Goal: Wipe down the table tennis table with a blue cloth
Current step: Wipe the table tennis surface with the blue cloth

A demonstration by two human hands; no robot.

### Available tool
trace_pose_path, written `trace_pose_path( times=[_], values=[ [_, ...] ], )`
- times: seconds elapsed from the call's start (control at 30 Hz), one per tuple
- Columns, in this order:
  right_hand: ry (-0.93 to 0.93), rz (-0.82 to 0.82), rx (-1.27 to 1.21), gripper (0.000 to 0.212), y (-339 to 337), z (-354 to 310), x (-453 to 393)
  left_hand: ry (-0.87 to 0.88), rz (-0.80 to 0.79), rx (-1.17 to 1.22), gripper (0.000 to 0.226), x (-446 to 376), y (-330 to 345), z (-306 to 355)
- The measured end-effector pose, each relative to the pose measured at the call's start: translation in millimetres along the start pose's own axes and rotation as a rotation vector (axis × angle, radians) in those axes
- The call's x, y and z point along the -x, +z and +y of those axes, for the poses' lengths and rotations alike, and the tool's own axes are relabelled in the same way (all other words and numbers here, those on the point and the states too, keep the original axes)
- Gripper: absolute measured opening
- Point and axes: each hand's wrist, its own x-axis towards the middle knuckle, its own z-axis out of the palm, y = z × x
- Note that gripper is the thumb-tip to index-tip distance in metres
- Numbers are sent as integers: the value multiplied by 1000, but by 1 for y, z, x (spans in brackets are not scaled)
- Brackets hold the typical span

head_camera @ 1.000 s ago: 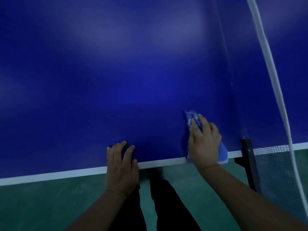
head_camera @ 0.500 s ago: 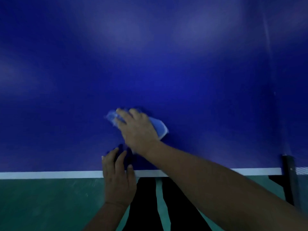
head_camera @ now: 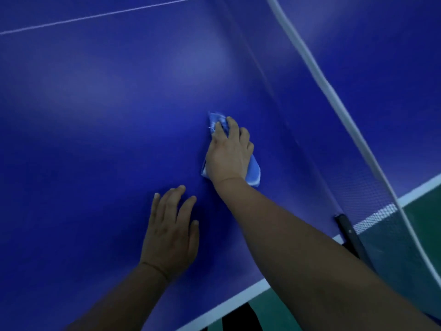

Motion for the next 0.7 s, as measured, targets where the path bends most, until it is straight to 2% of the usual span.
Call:
trace_pose_path(
  times=[0.1, 0.2, 0.43, 0.7],
  values=[
    [123, 50, -2, 45, -6, 18, -25, 139, -89, -40, 49, -10, 4, -3],
    [247, 87, 11, 47, -13, 43, -43, 199, -151, -45, 50, -12, 6, -6],
    [533, 164, 54, 45, -29, 117, -19, 196, -236, -38, 53, -14, 3, -6],
    [732, 216, 69, 39, -41, 149, 59, 166, -251, -41, 53, -15, 2, -2]
  ],
)
